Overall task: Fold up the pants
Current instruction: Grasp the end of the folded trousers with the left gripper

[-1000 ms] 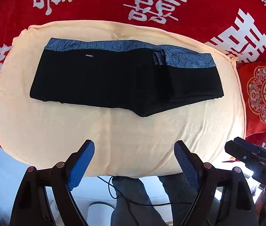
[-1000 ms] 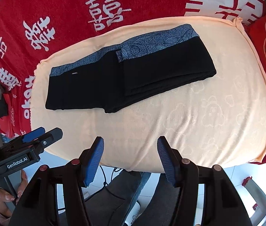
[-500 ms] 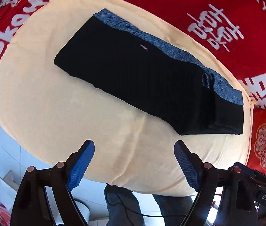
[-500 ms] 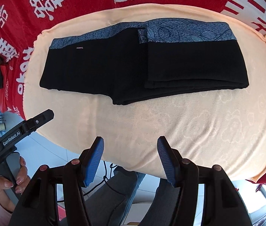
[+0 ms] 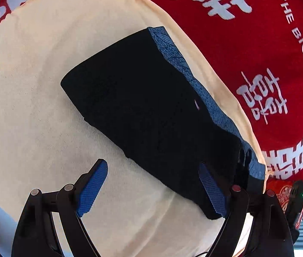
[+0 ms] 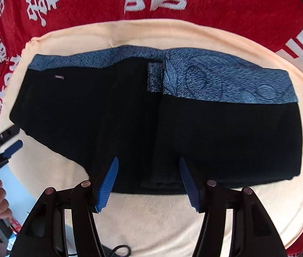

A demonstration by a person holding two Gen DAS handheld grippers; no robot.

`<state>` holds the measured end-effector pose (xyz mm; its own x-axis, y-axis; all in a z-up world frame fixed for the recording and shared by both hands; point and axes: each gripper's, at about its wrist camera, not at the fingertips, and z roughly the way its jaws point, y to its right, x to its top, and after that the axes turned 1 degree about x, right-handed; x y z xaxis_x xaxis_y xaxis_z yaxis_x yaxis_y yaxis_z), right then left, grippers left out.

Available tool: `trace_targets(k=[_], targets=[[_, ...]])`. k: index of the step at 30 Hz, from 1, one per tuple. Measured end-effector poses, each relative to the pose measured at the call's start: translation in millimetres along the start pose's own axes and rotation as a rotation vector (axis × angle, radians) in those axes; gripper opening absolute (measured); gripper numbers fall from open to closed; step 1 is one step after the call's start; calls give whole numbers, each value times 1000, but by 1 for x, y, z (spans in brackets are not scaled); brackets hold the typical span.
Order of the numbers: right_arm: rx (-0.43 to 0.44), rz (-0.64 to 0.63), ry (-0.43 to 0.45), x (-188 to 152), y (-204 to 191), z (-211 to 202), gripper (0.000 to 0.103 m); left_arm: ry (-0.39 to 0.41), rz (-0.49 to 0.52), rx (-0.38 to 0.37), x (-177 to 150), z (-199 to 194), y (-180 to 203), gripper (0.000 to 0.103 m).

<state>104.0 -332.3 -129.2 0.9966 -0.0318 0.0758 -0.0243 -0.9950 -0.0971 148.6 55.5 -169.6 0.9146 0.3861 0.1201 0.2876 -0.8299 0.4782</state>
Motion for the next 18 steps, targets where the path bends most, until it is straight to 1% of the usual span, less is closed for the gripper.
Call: trace_targets(k=[1,2,6,7,8,9,10,12,13,14,16,17,18], targets=[[12,-15,13,-1,-1,1,74,7,-24,-15,3,4,-6,87],[20,-22,19,-2,-2,1,77,13,-46,-33,5,7,-10,87],[34,-43,25,-5,0,0,77,44,-125,-141,13,16,-26,88],[43,-38,22,-5,1,0,77,59,-133,-169,15,17,-27,91],[48,-34,21,-5,3,0,77,68,-137,-197,20,18,-27,91],[56,-28,20,-4,4,0,77,65,-146,-203,22,20,-25,91],[59,-24,20,-4,5,0,77,71,-160,-226,26,21,-22,91],[61,-22,22,-7,5,-1,77,101,-155,-271,30,20,-17,97],[60,-22,23,-9,4,-1,77,111,-139,-272,32,22,-13,100],[58,-23,24,-11,2,-1,77,103,-130,-240,34,30,-10,100],[58,-25,25,-13,1,-1,77,75,-135,-207,39,45,-10,100],[59,-28,24,-12,1,-1,77,100,-139,-204,41,45,-8,100],[60,-30,21,-12,1,-1,77,109,-147,-191,42,44,-5,100]])
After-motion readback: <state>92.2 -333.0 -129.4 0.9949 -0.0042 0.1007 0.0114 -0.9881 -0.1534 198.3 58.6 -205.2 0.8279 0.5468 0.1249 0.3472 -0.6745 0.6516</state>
